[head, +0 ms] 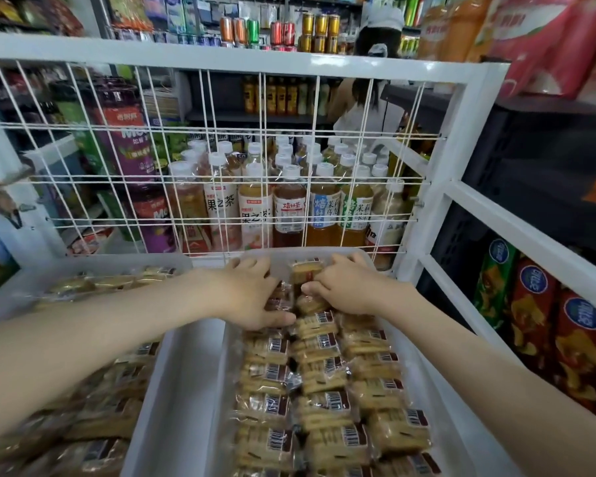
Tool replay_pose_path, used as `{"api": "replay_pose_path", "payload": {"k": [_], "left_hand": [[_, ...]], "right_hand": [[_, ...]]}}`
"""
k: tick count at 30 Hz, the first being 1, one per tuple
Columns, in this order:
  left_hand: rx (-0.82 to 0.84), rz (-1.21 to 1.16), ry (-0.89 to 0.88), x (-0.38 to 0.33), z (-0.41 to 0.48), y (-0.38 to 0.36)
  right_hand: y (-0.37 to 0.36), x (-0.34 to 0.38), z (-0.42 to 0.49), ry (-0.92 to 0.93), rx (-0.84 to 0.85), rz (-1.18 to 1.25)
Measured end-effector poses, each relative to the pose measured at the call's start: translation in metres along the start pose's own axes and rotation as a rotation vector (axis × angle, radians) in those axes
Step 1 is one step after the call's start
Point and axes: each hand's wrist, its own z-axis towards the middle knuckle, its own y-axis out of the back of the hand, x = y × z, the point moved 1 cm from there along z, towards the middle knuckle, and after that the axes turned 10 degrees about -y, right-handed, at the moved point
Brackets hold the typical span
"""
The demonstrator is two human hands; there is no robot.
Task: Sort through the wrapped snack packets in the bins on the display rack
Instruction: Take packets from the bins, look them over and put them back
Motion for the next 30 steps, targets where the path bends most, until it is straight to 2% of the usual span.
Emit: {"api": "replay_pose_path", "payload": {"k": [5,10,16,21,23,27,30], "left_hand": [[0.003,-0.031,0.032,-0.005,0.002,-0.003],[0.063,-0.076,0.063,-0.004,0.001,-0.002],[0.072,-0.094,0.065,-0.003,-0.002,-0.002],[0.032,-0.091,0.077,-0.004,-0.004,-0.005],[0.025,-0.083,0.08,-0.005,-0.003,-0.007],[0.017,-0.067,0.073,-0.005,-0.003,-0.009],[-0.003,-0.071,0.076,-0.005,-0.004,-0.011]], "right_hand": [[0.006,-0.009,-0.001,0.025,0.12,-0.03],[0.007,-0.019,0.0,0.027,0.144,0.016],[0.003,-0.005,0.003,0.064,-0.127,-0.093],[0.006,-0.004,-0.007,0.049,-0.294,-0.022],[0.007,-0.003,-0.009,0.07,-0.252,-0.025],[0.003,0.0,-0.008,0.119,-0.033,-0.073],[0.008,-0.004,-0.01,0.099,0.043,0.034]]}}
